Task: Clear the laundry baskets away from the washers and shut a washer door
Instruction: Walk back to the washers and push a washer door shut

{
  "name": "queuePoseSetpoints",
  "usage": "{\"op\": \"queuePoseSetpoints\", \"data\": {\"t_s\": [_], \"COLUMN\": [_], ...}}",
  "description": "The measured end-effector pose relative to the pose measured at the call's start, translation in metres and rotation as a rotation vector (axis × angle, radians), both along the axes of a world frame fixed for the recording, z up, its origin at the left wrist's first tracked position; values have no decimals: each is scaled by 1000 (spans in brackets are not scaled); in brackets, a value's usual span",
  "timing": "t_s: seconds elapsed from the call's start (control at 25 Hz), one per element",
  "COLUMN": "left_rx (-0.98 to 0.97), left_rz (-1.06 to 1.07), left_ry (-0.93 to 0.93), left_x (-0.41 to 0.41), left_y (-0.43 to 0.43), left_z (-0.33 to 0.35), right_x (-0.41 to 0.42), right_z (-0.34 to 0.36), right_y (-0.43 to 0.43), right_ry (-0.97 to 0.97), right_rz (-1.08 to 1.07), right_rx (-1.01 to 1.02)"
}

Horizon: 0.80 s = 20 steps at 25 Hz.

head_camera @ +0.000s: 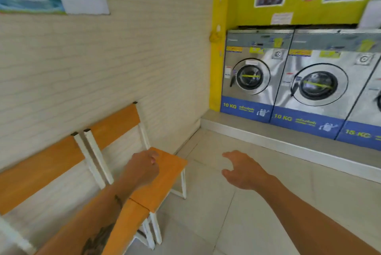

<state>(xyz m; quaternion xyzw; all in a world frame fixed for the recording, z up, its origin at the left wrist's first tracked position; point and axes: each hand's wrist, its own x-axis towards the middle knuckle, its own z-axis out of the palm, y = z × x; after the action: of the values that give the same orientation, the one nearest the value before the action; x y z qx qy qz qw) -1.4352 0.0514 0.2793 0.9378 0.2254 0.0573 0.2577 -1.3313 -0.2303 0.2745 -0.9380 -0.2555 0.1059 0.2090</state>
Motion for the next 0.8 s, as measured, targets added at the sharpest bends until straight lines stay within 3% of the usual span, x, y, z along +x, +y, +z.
{"op": "queuePoseSetpoints", "data": {"t_s": [0.4,0.64,0.8], "left_rx": [-2,-98,-50], "left_rz": [-318,-432,-538], "left_ry": [-160,-172,-154], "left_x": [287,449,548], "left_y": [-107,-150,-196], "left_z": [16,22,12], "right_x": [195,314,394], "right_z": [32,47,38], "right_y": [-108,-158,-209], "right_ry": [-113,-151,-143], "right_rz": [-349,-546,-618], "right_rx": [-118,-60,-12]}}
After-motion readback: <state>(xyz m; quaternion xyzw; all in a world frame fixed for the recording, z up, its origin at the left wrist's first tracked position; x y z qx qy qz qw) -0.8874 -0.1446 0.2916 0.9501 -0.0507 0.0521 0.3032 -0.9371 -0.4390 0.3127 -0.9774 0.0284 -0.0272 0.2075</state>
